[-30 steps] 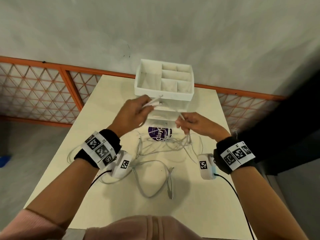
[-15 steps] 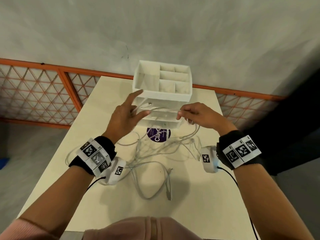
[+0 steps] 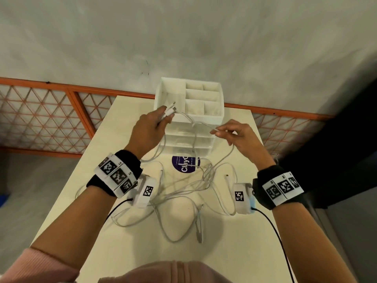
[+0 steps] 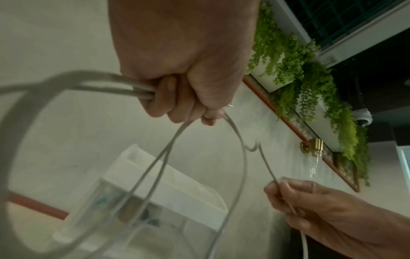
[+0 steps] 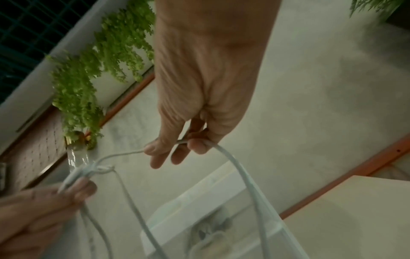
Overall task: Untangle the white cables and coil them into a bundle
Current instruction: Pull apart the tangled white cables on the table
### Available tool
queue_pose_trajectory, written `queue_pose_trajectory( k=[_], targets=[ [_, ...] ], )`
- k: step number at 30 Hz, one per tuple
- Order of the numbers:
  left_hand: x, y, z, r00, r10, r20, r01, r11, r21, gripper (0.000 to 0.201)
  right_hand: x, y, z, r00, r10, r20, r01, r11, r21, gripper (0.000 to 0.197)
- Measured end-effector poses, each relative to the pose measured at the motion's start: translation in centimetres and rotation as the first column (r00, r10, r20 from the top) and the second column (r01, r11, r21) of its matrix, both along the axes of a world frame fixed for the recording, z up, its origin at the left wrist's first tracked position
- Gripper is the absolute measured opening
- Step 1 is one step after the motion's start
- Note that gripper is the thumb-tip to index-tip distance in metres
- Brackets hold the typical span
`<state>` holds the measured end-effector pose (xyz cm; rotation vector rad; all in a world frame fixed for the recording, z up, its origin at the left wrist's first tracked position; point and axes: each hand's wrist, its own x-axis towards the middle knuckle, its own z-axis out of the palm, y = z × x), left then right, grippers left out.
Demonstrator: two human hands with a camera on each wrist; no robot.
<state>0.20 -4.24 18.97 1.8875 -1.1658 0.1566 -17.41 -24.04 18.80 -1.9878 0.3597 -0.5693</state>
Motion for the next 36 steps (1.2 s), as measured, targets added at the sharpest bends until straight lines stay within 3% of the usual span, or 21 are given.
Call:
queue_pose_trajectory(
  k=[3, 5, 7, 11, 13, 15, 19, 22, 25, 28, 30, 32, 34, 36],
  targets=[
    [0.8, 0.1, 0.5, 0.995, 0.099, 0.032, -0.098, 0.994, -0.04, 0.025, -0.7, -0.3, -1.9, 0.999, -0.047, -0.025, 0.048, 0.999, 0.018, 0.019],
    [0.2, -0.2, 0.5, 0.995, 0.086, 0.055, -0.086, 0.996, -0.014, 0.023, -0.6, -0.2, -3.1, 0.99, -0.066, -0.121, 0.063, 0.998, -0.026, 0.016],
    [-0.9, -0.6, 0.5, 1.0, -0.004, 0.026, 0.004, 1.0, -0.004, 0.022, -0.4, 0.1, -3.9, 0.97, -0.032, -0.241, 0.022, 0.999, -0.046, 0.02],
    [-2.9, -1.4, 1.7, 0.971, -0.212, -0.107, 0.21, 0.977, -0.024, 0.02, 1.6, 1.1, -4.0, 0.916, 0.09, -0.391, -0.129, 0.989, -0.075, 0.061],
    [-3.4, -1.8, 2.4, 0.96, -0.23, -0.159, 0.218, 0.972, -0.088, 0.019, 2.9, 1.7, -4.1, 0.912, 0.162, -0.376, -0.198, 0.979, -0.057, 0.043],
    [-3.0, -2.0, 2.6, 0.967, -0.162, -0.194, 0.13, 0.977, -0.166, 0.021, 3.3, 1.6, -4.5, 0.911, 0.156, -0.382, -0.198, 0.977, -0.073, 0.018],
    [0.2, -0.2, 1.4, 0.975, 0.169, -0.144, -0.197, 0.955, -0.219, 0.026, 1.3, -0.9, -6.4, 0.885, -0.019, -0.465, -0.096, 0.97, -0.223, 0.025],
    [3.0, 1.7, -1.7, 0.921, 0.369, -0.121, -0.375, 0.927, -0.022, 0.022, 0.0, -1.6, -5.7, 0.906, -0.031, -0.422, -0.032, 0.989, -0.143, 0.032],
    [3.1, 2.6, -3.9, 0.852, 0.477, -0.218, -0.451, 0.878, 0.157, 0.029, -0.1, -0.9, -3.0, 0.957, -0.027, -0.289, -0.01, 0.992, -0.125, 0.027],
    [0.6, 2.7, -3.0, 0.915, 0.282, -0.288, -0.29, 0.957, 0.013, 0.046, 0.4, 0.3, -0.2, 0.949, 0.006, -0.314, -0.084, 0.968, -0.236, 0.026],
    [-1.1, 2.0, -1.8, 0.969, 0.022, -0.247, -0.026, 1.0, -0.014, 0.05, 0.9, 1.8, 1.6, 0.931, 0.088, -0.354, -0.19, 0.945, -0.265, 0.027],
    [-2.4, 1.0, -1.3, 0.938, -0.209, -0.278, 0.239, 0.968, 0.077, 0.047, 1.4, 3.4, 2.9, 0.918, 0.19, -0.349, -0.283, 0.929, -0.239, 0.027],
    [-3.1, 0.4, -1.5, 0.899, -0.28, -0.337, 0.345, 0.927, 0.15, 0.019, 1.5, 4.4, 3.9, 0.918, 0.252, -0.306, -0.322, 0.923, -0.208, 0.026],
    [-3.0, 0.5, -2.0, 0.924, -0.239, -0.3, 0.3, 0.937, 0.178, 0.02, 1.1, 4.3, 4.1, 0.93, 0.249, -0.271, -0.311, 0.925, -0.219, 0.027]
  ],
)
